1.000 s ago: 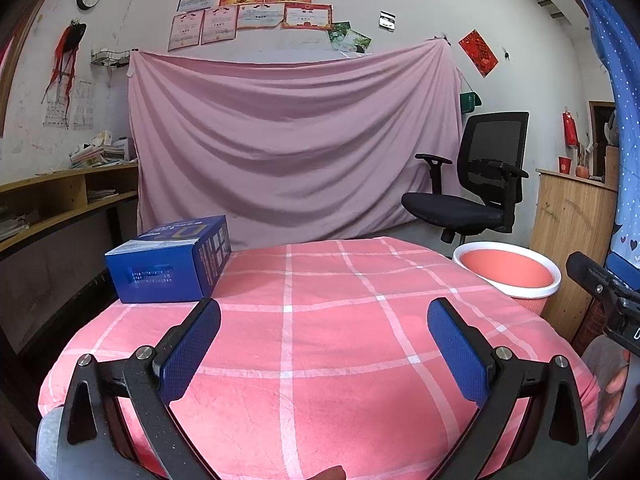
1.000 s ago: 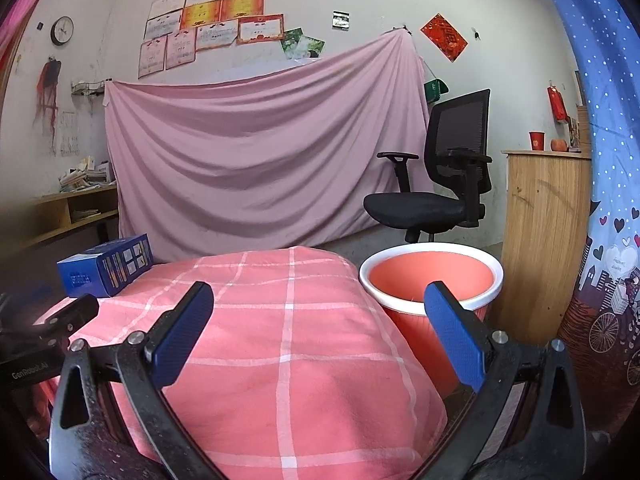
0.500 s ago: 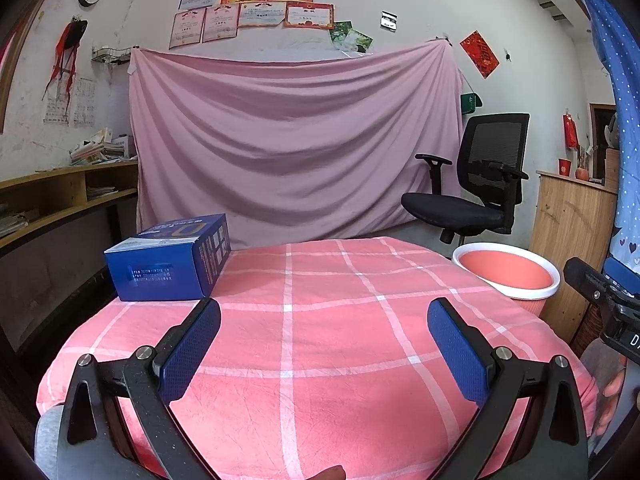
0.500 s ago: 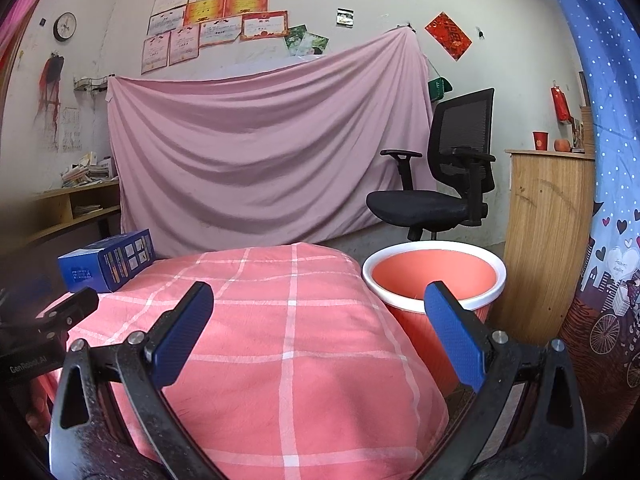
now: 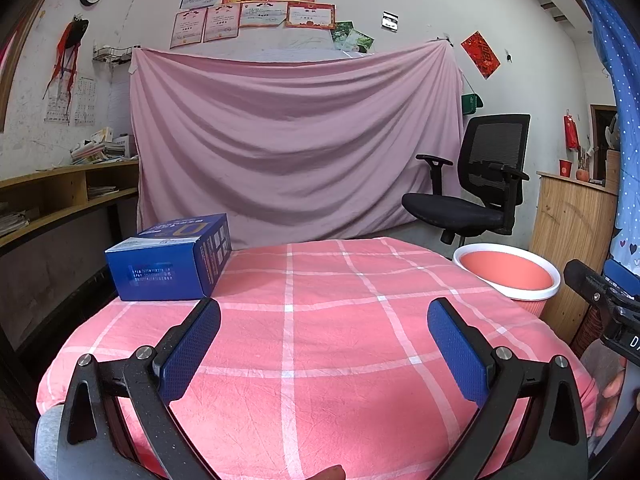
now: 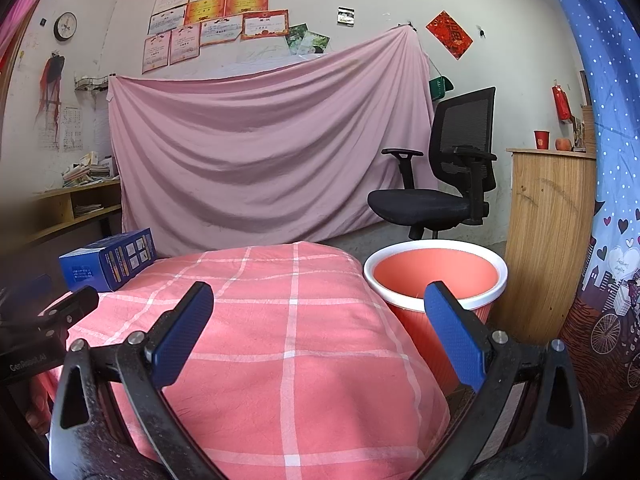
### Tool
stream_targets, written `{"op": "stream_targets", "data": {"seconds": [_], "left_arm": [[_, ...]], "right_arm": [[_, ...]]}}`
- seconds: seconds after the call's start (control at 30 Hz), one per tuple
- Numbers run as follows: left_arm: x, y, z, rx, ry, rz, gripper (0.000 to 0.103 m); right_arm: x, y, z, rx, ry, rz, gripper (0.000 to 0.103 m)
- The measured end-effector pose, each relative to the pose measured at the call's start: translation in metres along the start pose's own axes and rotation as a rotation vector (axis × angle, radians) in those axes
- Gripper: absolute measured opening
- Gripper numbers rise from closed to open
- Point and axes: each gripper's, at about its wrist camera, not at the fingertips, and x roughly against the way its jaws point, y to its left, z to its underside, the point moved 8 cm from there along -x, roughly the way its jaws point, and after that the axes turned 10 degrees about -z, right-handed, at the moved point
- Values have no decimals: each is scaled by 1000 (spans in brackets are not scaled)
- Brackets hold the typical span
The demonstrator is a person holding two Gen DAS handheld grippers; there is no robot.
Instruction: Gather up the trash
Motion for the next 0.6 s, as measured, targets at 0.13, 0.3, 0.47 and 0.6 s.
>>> {"op": "stream_targets", "data": {"seconds": [0.13, 0.3, 0.47, 0.6], "left_arm": [[1, 1, 0, 3, 0, -1, 101], [1, 2, -1, 2, 0, 2, 101], [1, 2, -1, 3, 1, 4, 101], [1, 2, -1, 1, 1, 5, 101]], "right_arm": [[0, 0, 0, 1, 1, -1, 103], [-1, 0, 0, 1, 1, -1, 103], [-1, 0, 0, 0, 0, 0, 103], [-1, 0, 1, 0, -1, -2, 103]]}}
